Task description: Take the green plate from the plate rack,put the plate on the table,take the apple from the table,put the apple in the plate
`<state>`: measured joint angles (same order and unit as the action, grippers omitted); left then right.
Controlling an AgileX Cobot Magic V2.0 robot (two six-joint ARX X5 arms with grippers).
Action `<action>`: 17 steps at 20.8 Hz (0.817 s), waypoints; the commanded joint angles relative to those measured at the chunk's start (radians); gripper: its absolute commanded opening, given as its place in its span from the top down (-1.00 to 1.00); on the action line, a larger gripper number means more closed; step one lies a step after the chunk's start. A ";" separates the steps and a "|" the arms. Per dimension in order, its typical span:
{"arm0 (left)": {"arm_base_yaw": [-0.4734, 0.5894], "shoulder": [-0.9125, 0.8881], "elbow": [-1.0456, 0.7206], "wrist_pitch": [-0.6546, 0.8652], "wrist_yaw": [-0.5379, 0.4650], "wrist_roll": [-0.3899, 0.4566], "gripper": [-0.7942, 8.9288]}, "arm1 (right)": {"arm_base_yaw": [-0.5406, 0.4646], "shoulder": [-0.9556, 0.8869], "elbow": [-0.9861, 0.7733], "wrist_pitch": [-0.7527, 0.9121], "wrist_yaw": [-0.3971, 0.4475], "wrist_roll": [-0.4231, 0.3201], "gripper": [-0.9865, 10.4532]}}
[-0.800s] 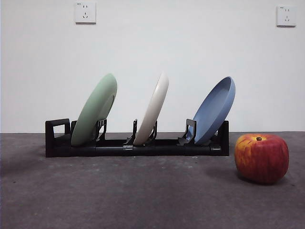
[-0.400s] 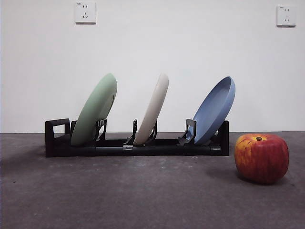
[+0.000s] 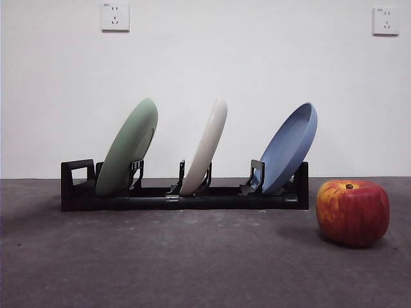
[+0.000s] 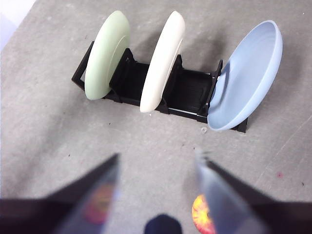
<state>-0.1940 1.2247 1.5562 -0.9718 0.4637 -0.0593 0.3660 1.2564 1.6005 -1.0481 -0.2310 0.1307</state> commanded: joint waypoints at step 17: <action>-0.142 0.652 0.523 -0.102 -0.334 0.012 0.06 | 0.002 0.037 0.043 0.000 0.031 -0.003 -0.22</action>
<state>-0.3313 1.8687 2.0800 -1.0660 0.1322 -0.0586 0.3660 1.2900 1.6402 -1.0515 -0.2050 0.1307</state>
